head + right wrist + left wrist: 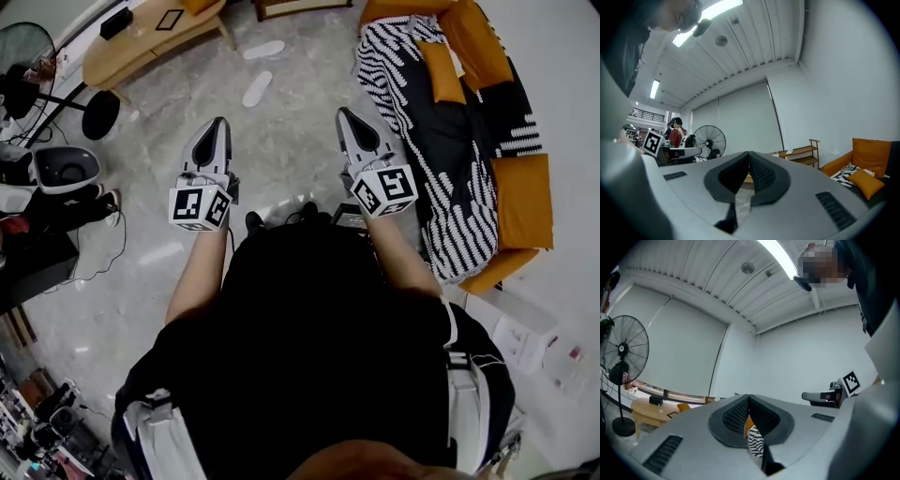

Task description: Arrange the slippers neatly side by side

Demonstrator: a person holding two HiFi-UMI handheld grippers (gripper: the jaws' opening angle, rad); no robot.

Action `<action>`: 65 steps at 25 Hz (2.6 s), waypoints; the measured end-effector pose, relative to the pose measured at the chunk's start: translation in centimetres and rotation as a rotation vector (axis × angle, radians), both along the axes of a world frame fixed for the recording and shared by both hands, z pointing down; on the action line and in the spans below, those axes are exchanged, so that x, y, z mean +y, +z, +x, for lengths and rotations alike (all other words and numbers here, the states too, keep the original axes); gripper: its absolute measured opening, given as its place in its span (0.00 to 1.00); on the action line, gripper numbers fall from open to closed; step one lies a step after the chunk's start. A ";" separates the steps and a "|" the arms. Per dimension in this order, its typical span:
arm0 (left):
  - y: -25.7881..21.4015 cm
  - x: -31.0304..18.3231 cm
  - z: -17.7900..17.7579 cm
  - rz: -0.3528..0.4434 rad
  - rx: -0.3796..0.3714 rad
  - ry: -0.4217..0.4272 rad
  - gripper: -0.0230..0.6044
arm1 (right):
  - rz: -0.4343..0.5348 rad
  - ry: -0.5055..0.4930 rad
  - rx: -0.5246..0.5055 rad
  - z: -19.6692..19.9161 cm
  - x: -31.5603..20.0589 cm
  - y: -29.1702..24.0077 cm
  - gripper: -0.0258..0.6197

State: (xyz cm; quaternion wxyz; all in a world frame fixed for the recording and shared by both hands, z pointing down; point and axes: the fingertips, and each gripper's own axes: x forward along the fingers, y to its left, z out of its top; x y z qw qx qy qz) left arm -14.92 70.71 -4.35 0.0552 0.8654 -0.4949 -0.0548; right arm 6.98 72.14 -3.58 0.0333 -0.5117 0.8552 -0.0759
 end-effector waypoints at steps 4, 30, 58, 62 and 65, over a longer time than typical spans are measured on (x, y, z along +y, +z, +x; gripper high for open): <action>0.5 -0.4 1.9 -0.011 -0.013 0.014 0.06 | -0.014 -0.014 -0.006 1.8 -0.4 0.8 0.09; 4.0 -8.7 8.0 -0.107 0.031 0.068 0.06 | -0.119 -0.004 -0.065 9.4 -7.3 5.2 0.09; 5.0 -43.2 6.1 -0.096 0.077 -0.009 0.06 | -0.148 -0.119 -0.012 7.8 -42.5 5.8 0.09; 6.1 -48.2 5.3 -0.124 0.050 -0.071 0.06 | -0.159 -0.151 -0.046 7.8 -48.9 7.5 0.09; 6.6 -52.2 5.9 -0.160 0.037 -0.120 0.06 | -0.172 -0.196 -0.072 8.2 -54.1 8.4 0.09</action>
